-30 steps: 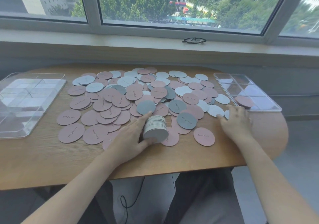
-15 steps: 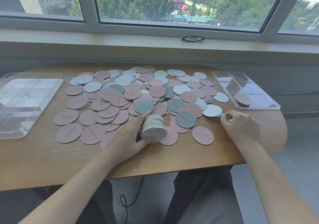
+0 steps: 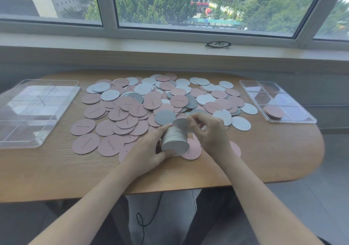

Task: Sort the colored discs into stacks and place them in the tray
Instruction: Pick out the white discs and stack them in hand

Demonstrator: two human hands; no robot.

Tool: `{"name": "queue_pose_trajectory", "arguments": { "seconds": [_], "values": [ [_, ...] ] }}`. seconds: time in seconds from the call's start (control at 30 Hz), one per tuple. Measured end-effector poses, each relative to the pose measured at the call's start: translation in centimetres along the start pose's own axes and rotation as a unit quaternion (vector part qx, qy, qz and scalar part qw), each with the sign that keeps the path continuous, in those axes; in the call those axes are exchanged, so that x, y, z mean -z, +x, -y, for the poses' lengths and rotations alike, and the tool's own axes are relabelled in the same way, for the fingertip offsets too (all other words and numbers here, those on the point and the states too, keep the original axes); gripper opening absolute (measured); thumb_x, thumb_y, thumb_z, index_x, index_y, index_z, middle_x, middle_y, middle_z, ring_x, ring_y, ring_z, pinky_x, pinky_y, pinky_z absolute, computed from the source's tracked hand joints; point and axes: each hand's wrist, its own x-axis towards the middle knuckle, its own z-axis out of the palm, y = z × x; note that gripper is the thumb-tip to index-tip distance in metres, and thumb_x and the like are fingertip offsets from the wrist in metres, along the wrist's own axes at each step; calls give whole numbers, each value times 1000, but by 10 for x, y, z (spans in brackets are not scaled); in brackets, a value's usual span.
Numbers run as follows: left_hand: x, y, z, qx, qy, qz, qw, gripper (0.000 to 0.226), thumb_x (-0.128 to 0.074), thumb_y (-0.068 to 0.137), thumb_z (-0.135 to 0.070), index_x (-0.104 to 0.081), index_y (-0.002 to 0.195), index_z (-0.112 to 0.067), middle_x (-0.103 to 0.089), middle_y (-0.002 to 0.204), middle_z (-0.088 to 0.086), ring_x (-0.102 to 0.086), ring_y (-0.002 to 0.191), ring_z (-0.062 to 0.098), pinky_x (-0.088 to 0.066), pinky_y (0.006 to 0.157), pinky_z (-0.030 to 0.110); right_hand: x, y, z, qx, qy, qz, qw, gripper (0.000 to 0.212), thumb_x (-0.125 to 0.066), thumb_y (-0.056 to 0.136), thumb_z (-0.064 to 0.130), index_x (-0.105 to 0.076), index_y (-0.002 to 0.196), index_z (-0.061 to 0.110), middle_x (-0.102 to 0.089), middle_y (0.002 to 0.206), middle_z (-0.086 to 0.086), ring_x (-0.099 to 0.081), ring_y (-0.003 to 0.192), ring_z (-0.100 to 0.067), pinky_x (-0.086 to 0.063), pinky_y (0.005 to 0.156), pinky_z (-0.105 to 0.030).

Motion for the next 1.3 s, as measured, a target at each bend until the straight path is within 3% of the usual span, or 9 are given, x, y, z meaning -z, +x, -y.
{"name": "queue_pose_trajectory", "arguments": {
  "seconds": [0.13, 0.23, 0.4, 0.5, 0.7, 0.8, 0.93, 1.13, 1.3],
  "values": [
    [-3, 2, 2, 19, -46, -18, 999, 88, -82, 78, -37, -32, 151, -37, -56, 123, -21, -59, 96, 3, -49, 85, 20, -12, -3, 3, -52, 70, 49, 995, 13, -60, 98, 21, -73, 96, 18, -69, 79, 16, -63, 78, -4, -48, 67, -16],
    [-3, 3, 2, -4, -37, -23, 999, 85, -79, 77, -45, -36, 149, -35, -50, 128, -19, -56, 104, 5, -49, 90, 25, -14, -8, -1, -66, 88, 141, 984, 31, -50, 99, 43, -70, 112, 23, -71, 99, 13, -64, 93, -4, -50, 80, -26],
    [-2, 2, -1, -21, 8, -8, 1000, 76, -65, 80, -58, -39, 147, -34, -56, 125, -18, -53, 107, 3, -48, 92, 31, -19, -16, -7, -6, -12, 210, 978, 63, -29, 98, 64, -54, 138, 23, -61, 129, 8, -53, 118, -7, -40, 100, -31],
    [-2, 2, -1, -23, 21, -12, 999, 75, -62, 80, -60, -42, 145, -29, -57, 126, -16, -50, 108, 3, -46, 94, 31, -13, -12, -16, 13, -60, 197, 979, 70, -21, 97, 67, -56, 137, 21, -60, 126, 6, -52, 116, -11, -36, 98, -35],
    [-1, 2, 1, -8, 3, -8, 1000, 72, -64, 77, -61, -43, 140, -35, -59, 118, -16, -55, 97, 5, -48, 87, 29, 37, 3, -89, -110, -176, 34, 978, 31, -60, 94, 32, -65, 118, 12, -61, 119, -6, -56, 114, -27, -39, 93, -41],
    [-2, 2, 3, -10, -2, -7, 1000, 69, -66, 78, -61, -44, 139, -36, -60, 117, -17, -57, 97, 6, -50, 85, 33, 65, 3, -126, -205, -233, 70, 948, 42, -67, 89, 32, -58, 126, 13, -54, 130, -9, -49, 123, -29, -38, 102, -49],
    [-1, 2, 3, -12, -3, -10, 1000, 70, -66, 78, -61, -45, 138, -34, -61, 117, -17, -58, 96, 6, -50, 84, 32, 78, 3, -140, -249, -261, 150, 921, 54, -63, 91, 46, -52, 137, 20, -50, 142, -1, -40, 134, -22, -30, 108, -44],
    [0, 2, 1, -17, -1, -16, 1000, 67, -74, 81, -50, -46, 139, -32, -60, 116, -17, -57, 92, 3, -48, 80, 23, 74, -1, -126, -174, -332, 107, 921, 32, -63, 90, 42, -69, 112, 20, -64, 118, -4, -56, 114, -27, -44, 92, -41],
    [-1, 2, 0, -23, -8, -22, 999, 65, -78, 81, -43, -48, 137, -31, -60, 112, -16, -57, 87, 4, -45, 75, 16, 76, -10, -100, -146, -361, 31, 921, 20, -59, 91, 38, -70, 85, 22, -72, 85, 2, -65, 80, -30, -45, 68, -33]
  ]
}}
